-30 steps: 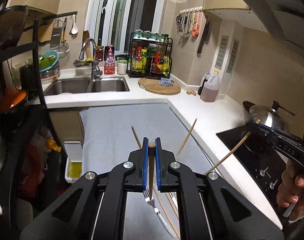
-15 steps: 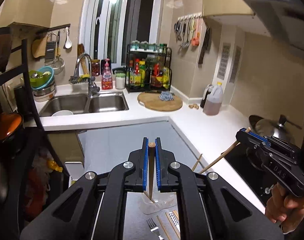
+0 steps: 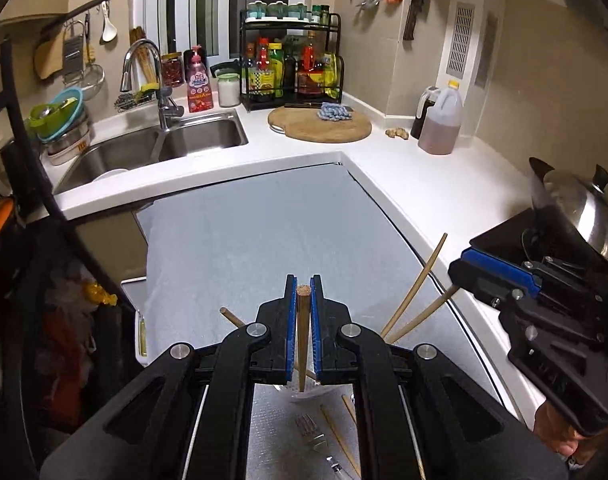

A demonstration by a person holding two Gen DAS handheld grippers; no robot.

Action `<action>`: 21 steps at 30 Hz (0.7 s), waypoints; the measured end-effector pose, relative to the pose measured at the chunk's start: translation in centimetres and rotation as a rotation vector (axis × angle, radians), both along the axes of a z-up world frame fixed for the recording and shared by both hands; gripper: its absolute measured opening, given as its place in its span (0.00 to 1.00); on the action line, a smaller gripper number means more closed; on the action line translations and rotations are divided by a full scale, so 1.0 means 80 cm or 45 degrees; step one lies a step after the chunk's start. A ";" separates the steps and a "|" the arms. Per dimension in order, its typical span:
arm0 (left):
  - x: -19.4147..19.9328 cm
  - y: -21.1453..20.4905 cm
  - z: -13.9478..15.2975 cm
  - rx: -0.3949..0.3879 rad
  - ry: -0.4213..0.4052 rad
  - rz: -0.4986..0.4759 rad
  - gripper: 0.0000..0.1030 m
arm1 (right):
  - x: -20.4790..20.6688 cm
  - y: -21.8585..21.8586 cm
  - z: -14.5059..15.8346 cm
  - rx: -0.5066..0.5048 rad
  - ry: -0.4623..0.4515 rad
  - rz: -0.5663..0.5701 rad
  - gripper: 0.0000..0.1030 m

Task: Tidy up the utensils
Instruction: 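Open both tools to release the chopsticks into the container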

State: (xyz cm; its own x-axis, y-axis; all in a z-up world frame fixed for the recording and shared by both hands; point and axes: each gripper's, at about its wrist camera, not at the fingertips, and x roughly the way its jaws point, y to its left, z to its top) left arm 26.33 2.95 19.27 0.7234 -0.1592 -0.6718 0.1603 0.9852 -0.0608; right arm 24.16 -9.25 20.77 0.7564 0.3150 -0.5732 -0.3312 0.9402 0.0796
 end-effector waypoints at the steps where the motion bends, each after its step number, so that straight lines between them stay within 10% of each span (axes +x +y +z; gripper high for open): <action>1: -0.003 -0.001 0.003 0.000 -0.009 0.001 0.19 | -0.002 -0.002 0.001 -0.001 -0.005 -0.015 0.42; 4: -0.023 0.004 0.022 -0.035 -0.094 0.002 0.43 | -0.016 -0.011 0.010 -0.027 -0.055 -0.054 0.46; 18: -0.190 0.023 0.003 -0.101 -0.331 0.099 0.34 | -0.182 -0.067 0.017 0.033 -0.346 -0.137 0.45; 21: -0.219 0.021 -0.027 -0.092 -0.309 0.098 0.28 | -0.210 -0.076 -0.010 0.057 -0.329 -0.138 0.26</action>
